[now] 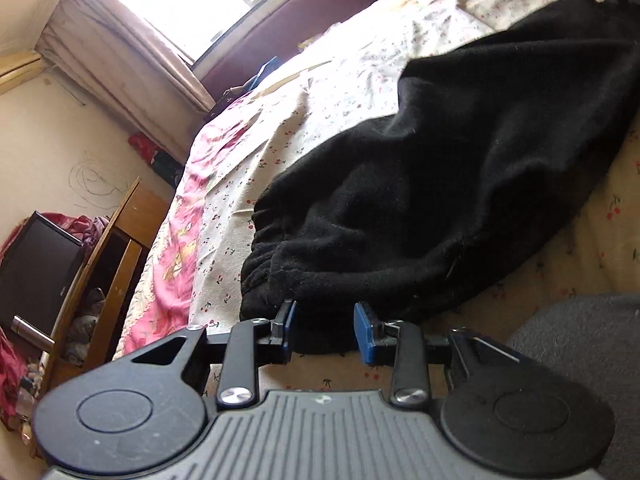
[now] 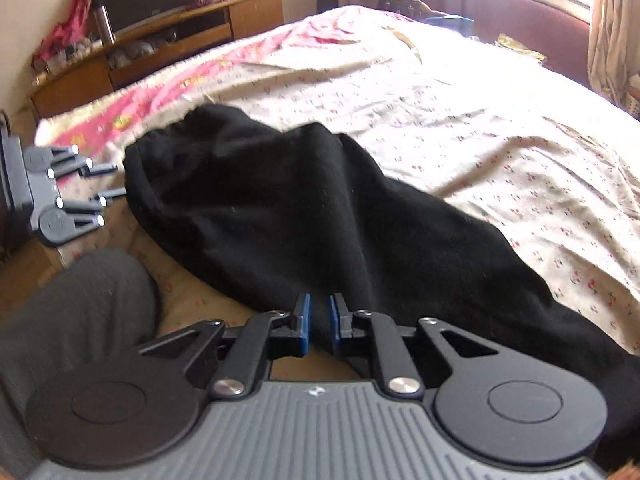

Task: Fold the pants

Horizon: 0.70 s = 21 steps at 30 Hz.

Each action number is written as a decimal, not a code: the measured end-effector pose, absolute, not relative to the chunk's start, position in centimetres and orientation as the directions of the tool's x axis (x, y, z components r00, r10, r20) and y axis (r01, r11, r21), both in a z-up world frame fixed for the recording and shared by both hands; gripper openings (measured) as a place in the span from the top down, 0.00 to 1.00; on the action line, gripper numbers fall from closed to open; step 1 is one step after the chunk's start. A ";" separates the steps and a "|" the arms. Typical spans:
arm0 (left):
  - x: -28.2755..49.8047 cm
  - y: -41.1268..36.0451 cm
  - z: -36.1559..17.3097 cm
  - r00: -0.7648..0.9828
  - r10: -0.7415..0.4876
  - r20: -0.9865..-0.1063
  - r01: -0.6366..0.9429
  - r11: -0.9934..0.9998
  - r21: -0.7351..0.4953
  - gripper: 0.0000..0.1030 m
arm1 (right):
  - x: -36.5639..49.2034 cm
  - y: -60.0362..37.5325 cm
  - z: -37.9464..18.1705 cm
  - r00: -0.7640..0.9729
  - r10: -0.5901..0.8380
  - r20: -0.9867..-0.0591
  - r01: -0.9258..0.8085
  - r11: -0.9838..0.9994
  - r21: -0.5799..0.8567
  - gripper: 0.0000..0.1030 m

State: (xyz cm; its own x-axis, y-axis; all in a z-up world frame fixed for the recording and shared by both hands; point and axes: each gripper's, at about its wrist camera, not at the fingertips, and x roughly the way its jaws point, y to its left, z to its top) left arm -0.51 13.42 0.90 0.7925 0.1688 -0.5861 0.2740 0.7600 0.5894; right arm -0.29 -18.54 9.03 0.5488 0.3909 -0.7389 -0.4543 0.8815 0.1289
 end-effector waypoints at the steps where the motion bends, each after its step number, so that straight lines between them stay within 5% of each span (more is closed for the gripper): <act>1: -0.1 13.5 1.8 0.803 0.136 -0.580 0.262 0.794 0.548 0.54 | 1.4 -18.2 9.7 0.566 0.425 -0.706 -0.466 0.872 0.151 0.86; 5: 3.7 12.5 2.7 0.845 0.041 -0.533 0.234 0.868 0.438 0.54 | 11.3 -16.5 8.6 0.594 0.514 -0.619 -0.482 0.843 0.238 0.81; 11: 10.1 12.0 -0.4 0.845 -0.002 -0.535 0.267 0.868 0.419 0.54 | 23.9 -14.5 2.1 0.453 0.600 -0.660 -0.493 0.785 0.376 0.78; 16: 11.4 15.5 -2.3 0.829 0.084 -0.553 0.177 0.898 0.403 0.53 | 24.2 -15.5 -0.2 0.285 0.708 -0.647 -0.475 0.690 0.546 0.78; 21: 11.3 18.2 -3.0 0.828 0.113 -0.549 0.099 0.935 0.341 0.51 | 22.3 -15.0 0.0 0.217 0.708 -0.672 -0.495 0.673 0.549 0.79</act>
State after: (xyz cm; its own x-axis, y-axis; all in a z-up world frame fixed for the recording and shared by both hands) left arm 11.26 18.21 -3.01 0.8280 0.1126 -0.5492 0.0990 0.9349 0.3409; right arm 22.35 -15.03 0.01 0.2173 0.7080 -0.6719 -0.4948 0.6733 0.5494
